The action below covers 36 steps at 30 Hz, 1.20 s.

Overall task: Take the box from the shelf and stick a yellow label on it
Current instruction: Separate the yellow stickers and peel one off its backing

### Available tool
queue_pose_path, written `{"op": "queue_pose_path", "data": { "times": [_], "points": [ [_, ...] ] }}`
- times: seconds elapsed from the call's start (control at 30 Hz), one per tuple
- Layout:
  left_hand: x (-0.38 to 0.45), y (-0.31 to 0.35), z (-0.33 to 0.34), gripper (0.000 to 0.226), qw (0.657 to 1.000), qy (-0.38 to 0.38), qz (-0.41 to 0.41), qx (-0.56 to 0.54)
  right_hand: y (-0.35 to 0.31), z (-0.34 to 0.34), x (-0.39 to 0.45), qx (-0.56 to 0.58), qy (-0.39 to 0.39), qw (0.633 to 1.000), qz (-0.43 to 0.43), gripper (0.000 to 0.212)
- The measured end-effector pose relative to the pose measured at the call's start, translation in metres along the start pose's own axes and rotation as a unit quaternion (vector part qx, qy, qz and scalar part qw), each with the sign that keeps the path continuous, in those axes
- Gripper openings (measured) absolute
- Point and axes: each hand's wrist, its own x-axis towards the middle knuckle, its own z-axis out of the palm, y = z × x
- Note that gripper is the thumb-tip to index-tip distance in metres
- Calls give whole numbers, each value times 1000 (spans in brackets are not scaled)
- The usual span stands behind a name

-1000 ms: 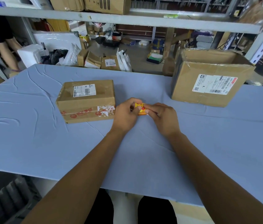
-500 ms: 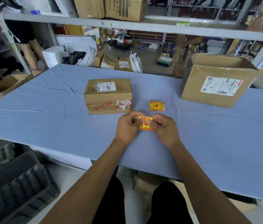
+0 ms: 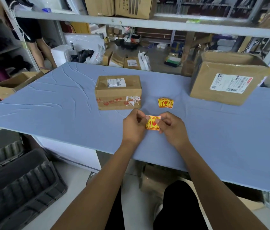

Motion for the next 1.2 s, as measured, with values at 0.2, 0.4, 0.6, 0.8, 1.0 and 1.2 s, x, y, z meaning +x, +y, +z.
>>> {"op": "queue_pose_path", "data": {
  "times": [0.2,0.4,0.6,0.8,1.0,1.2],
  "points": [
    [-1,-1,-1,16,1000,0,22,-12,1,-1,1,-20,-4,1000,2,17],
    [-1,-1,-3,15,999,-16,24,-25,2,-2,1,24,-30,999,6,16],
    [-2,2,-5,15,999,-2,-8,-32,3,0,2,30,-66,997,2,5],
    [-2,0,0,19,1000,-4,25,6,3,0,2,-9,-52,998,-14,16],
    [-6,2,1,5,992,-75,78,58,2,-1,2,-27,-50,998,-29,19],
    [-6,4,0,9,995,-79,57,37,5,-1,2,-33,-56,997,-35,16]
  ]
}}
